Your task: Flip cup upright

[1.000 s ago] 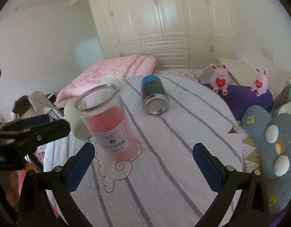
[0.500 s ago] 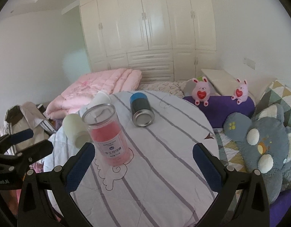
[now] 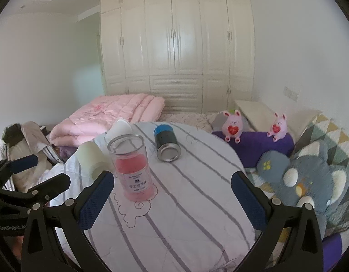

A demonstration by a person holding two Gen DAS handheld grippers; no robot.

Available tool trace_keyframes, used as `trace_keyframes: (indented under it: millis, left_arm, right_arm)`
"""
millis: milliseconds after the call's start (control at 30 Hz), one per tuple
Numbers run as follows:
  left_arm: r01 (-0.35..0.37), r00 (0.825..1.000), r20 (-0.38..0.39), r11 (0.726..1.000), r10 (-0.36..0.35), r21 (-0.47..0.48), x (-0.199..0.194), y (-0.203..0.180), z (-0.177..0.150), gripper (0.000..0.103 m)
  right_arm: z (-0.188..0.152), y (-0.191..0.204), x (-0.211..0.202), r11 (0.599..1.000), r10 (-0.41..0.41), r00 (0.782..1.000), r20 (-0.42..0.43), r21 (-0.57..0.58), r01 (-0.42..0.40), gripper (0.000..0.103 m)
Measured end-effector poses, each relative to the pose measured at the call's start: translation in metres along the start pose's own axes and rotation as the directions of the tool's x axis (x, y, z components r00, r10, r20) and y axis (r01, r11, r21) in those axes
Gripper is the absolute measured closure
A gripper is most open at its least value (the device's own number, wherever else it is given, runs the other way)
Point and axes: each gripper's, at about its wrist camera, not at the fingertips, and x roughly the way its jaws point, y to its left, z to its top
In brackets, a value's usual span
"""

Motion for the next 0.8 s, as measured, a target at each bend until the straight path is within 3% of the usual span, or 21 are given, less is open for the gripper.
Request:
trace_keyframes:
  millis: [100,333,800]
  left_arm:
    - [-0.041,0.997,0.064,0.999,0.041,-0.001,-0.007,0.0,-0.001,0.0]
    - [-0.044,0.996,0.08,0.999,0.045,-0.024,-0.006,0.003,-0.001,0.0]
    - [-0.025,0.997,0.071,0.999,0.027,-0.023,0.0,0.007,-0.005,0.0]
  right_arm:
    - [0.001,0.006,-0.01,0.998,-0.038,0.997,0.06,-0.039,0.041,0.0]
    - [0.001,0.022,-0.027,0.986,-0.09,0.979,0.182,-0.119,0.112,0.0]
    - [-0.004,0.024,-0.023,0.987,-0.099,0.979,0.179,-0.111,0.12,0.0]
